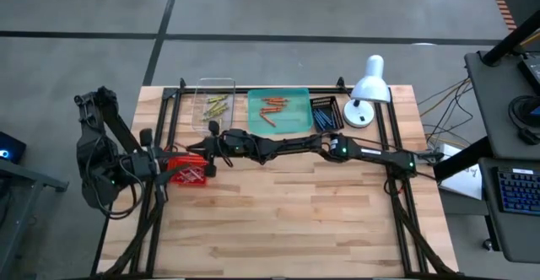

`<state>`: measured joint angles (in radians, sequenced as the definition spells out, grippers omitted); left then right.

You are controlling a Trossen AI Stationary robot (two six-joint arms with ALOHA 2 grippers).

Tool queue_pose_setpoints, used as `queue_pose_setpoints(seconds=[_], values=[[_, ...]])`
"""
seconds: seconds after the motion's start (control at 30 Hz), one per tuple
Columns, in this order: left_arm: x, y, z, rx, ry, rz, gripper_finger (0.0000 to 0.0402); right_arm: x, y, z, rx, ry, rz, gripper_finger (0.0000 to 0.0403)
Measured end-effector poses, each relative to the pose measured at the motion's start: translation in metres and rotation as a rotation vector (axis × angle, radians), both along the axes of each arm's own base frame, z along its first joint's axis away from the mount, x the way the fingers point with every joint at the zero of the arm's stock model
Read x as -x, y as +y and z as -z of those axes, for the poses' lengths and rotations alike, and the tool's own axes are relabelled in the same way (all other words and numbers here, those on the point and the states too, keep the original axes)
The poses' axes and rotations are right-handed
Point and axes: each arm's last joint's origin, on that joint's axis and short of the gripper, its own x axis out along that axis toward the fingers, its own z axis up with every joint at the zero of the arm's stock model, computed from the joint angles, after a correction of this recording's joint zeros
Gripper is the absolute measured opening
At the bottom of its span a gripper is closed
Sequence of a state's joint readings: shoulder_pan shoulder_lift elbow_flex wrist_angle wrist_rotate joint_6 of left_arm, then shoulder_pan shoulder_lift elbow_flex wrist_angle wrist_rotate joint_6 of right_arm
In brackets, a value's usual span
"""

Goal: Sort crayons
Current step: Put the red crayon into the red bin

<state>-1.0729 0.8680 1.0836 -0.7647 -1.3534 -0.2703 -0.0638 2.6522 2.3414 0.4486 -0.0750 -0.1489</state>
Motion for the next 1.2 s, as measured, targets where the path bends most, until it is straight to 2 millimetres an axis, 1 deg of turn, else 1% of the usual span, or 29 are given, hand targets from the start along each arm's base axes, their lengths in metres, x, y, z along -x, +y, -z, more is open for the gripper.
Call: queue_pose_setpoints(seconds=[0.1, 0.2, 0.47, 0.57, 0.93, 1.03, 1.2], values=[[0.000, 0.000, 0.000, -0.002, 0.000, -0.001, 0.0096, 0.000, 0.001, 0.003, 0.002, 0.010, -0.005, 0.0013], [0.000, 0.000, 0.000, -0.001, 0.000, -0.001, 0.0096, 0.001, 0.002, 0.010, -0.009, 0.049, -0.008, 0.0013], [0.000, 0.000, 0.000, -0.002, 0.001, -0.002, 0.0096, 0.005, 0.004, 0.041, -0.051, 0.300, -0.008, 0.0013], [0.000, 0.000, 0.000, -0.003, 0.001, -0.001, 0.0096, 0.006, 0.005, 0.047, -0.065, 0.344, -0.007, 0.0013], [0.000, 0.000, 0.001, -0.005, 0.003, -0.001, 0.0096, 0.006, 0.005, 0.046, -0.028, 0.331, -0.009, 0.0016], [0.000, 0.000, 0.001, -0.006, 0.003, -0.001, 0.0096, 0.006, 0.005, 0.046, -0.038, 0.331, -0.008, 0.0032], [0.000, 0.000, 0.005, -0.001, 0.005, -0.004, 0.0096, 0.006, 0.005, 0.045, -0.042, 0.327, -0.008, 0.0077]])
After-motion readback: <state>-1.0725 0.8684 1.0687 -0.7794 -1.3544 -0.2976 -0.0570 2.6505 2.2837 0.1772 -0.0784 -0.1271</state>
